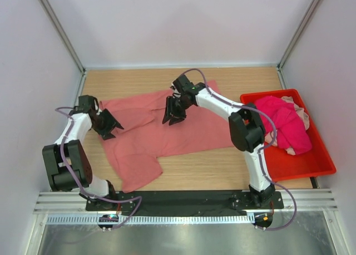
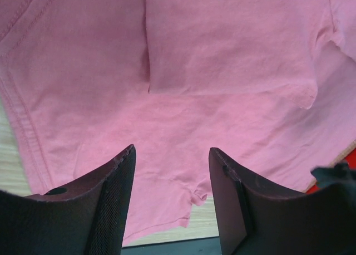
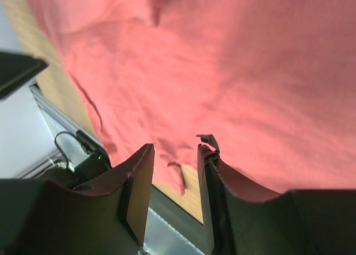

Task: Fold and stack the t-shirts
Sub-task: Fold the tshirt

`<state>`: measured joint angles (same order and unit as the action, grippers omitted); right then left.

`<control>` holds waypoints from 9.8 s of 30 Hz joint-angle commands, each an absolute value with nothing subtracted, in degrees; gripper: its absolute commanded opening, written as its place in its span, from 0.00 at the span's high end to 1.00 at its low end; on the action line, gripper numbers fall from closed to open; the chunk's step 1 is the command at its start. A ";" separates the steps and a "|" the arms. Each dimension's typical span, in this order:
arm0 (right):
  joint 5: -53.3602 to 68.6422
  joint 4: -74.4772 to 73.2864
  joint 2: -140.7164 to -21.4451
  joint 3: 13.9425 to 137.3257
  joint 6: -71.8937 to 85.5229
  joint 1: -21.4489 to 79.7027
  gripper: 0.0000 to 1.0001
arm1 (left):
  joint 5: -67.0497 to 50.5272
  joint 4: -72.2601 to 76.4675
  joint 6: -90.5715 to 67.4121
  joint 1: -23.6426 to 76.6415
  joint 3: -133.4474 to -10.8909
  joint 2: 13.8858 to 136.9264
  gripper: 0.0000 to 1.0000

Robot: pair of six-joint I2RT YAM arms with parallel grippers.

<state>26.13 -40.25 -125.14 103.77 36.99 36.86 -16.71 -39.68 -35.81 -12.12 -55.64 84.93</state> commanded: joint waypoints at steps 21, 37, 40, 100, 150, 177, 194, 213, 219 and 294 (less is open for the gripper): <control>29.88 -31.73 -113.82 88.86 36.30 30.76 0.56 | -18.37 -30.06 -36.12 -12.13 -61.70 98.44 0.44; 30.06 -31.20 -114.17 88.77 36.74 30.41 0.56 | -25.22 -27.60 -39.46 -12.13 -61.17 98.97 0.44; 30.06 -31.20 -114.26 88.68 36.74 30.50 0.57 | -28.20 -26.11 -41.74 -12.22 -61.08 98.53 0.45; 29.88 -31.73 -113.12 85.17 35.95 29.97 0.57 | -21.53 -38.50 -24.78 -8.79 -77.87 110.12 0.72; 30.50 -31.46 -113.20 84.02 35.86 29.27 0.57 | -20.92 -36.74 -25.58 -6.42 -80.77 116.89 0.86; 31.20 -30.15 -120.13 93.24 36.82 30.58 0.57 | -6.07 -46.14 -35.14 -6.06 -63.91 88.51 1.00; 35.15 -17.93 -133.93 107.14 44.64 36.21 0.41 | -10.11 -38.85 -34.37 -7.12 -62.04 87.36 0.56; 35.95 -15.03 -138.34 109.07 47.20 36.30 0.47 | -20.13 -28.31 -19.25 -9.40 -68.37 99.40 0.50; 35.86 -15.38 -138.60 108.90 47.02 36.30 0.48 | -21.62 -25.93 -19.60 -9.32 -71.01 102.12 0.48; 37.00 -13.53 -140.27 107.49 49.31 35.60 0.53 | -18.11 -37.88 -24.17 -8.09 -69.43 102.30 0.67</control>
<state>36.18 -14.74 -140.00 107.13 49.30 35.51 -19.42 -34.76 -23.20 -8.21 -68.05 103.53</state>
